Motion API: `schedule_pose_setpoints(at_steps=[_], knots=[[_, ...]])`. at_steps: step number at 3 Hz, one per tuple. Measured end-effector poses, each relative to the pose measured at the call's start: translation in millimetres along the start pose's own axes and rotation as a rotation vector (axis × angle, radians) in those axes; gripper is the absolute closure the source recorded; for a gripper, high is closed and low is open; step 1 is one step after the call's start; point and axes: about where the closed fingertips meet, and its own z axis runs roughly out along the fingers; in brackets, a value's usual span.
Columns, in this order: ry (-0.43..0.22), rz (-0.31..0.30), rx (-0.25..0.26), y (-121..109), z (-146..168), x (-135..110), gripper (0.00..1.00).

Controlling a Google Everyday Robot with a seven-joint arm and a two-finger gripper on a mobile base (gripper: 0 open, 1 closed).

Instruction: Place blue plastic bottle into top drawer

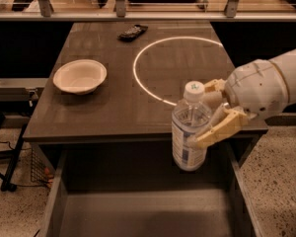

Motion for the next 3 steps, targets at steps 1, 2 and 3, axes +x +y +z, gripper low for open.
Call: schedule_pose_setpoints(at_steps=[1,2,3], knots=[[0.033,-0.026,-0.017,12,26,43,1.0],[0.069,-0.033,-0.047,16,44,90,1.0],[0.094,-0.046,-0.083,18,62,130,1.0]])
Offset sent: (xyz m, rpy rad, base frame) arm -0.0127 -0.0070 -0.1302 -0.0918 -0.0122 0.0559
